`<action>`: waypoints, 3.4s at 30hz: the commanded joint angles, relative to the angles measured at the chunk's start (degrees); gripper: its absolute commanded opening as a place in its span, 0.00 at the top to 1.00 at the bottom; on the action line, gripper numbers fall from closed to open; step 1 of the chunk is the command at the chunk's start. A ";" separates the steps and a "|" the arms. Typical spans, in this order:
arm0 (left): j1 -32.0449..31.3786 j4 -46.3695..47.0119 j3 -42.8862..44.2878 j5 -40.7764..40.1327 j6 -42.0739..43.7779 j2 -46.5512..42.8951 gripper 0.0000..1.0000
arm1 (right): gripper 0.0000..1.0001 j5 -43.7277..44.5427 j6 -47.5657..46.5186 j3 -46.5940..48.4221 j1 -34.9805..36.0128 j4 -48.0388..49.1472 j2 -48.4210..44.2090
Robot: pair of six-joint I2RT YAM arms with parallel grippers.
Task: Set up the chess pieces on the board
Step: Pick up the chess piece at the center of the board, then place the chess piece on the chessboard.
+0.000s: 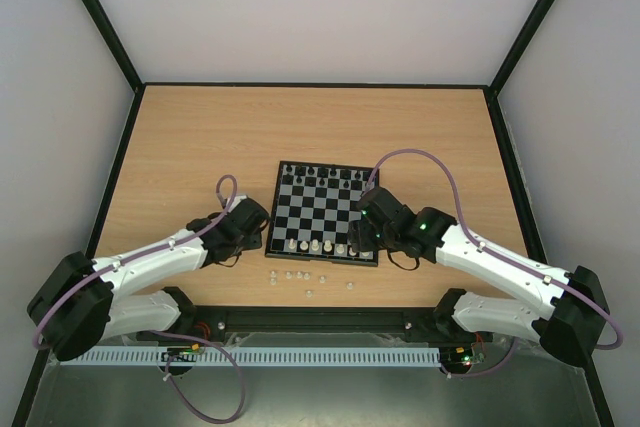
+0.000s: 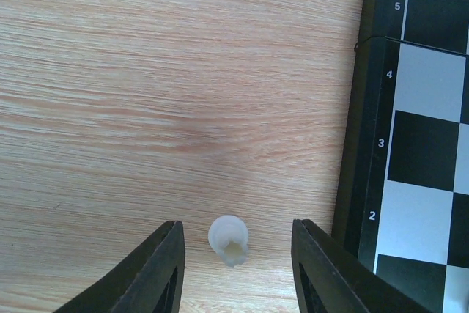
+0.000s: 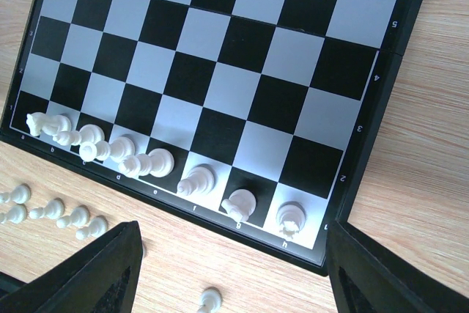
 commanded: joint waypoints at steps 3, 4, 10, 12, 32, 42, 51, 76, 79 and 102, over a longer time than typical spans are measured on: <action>0.42 0.07 -0.84 0.36 0.44 -0.37 0.59 | 0.31 -0.06 -0.80 -0.81 -0.21 -0.37 0.03; 0.44 -0.02 -0.82 0.48 0.44 -0.05 0.59 | 0.31 -0.14 -0.80 -0.82 -0.17 -0.46 0.01; 0.51 -0.16 -0.82 1.08 0.18 1.87 0.52 | 0.31 -0.51 -0.80 -0.82 -0.19 -0.29 -0.03; 0.51 0.04 -0.99 1.20 0.03 2.27 0.52 | 0.31 -0.59 -0.82 -0.82 -0.21 -0.32 -0.10; 0.51 0.56 -0.66 1.35 -0.26 3.92 0.79 | 0.31 -1.39 -0.84 -1.00 -0.19 0.10 -0.16; 0.52 -0.24 0.32 0.68 0.15 2.88 0.88 | 0.31 -1.46 -0.82 -1.09 -0.14 0.05 -0.17; -0.26 -5.19 2.79 1.65 0.80 -1.45 0.90 | 0.31 -1.40 -0.79 -1.00 -0.22 -0.04 -0.10; -15.21 -6.63 10.79 0.26 -3.93 5.73 0.89 | 0.31 -1.12 -0.84 -1.00 -0.14 -0.14 -0.25; -15.56 -5.70 10.50 -0.01 -4.04 6.48 0.89 | 0.31 -1.12 -0.82 -1.07 -0.19 -0.12 -0.25; -15.56 -2.70 10.12 -0.55 -2.72 10.08 0.86 | 0.31 -1.13 -0.80 -1.09 -0.17 -0.15 -0.51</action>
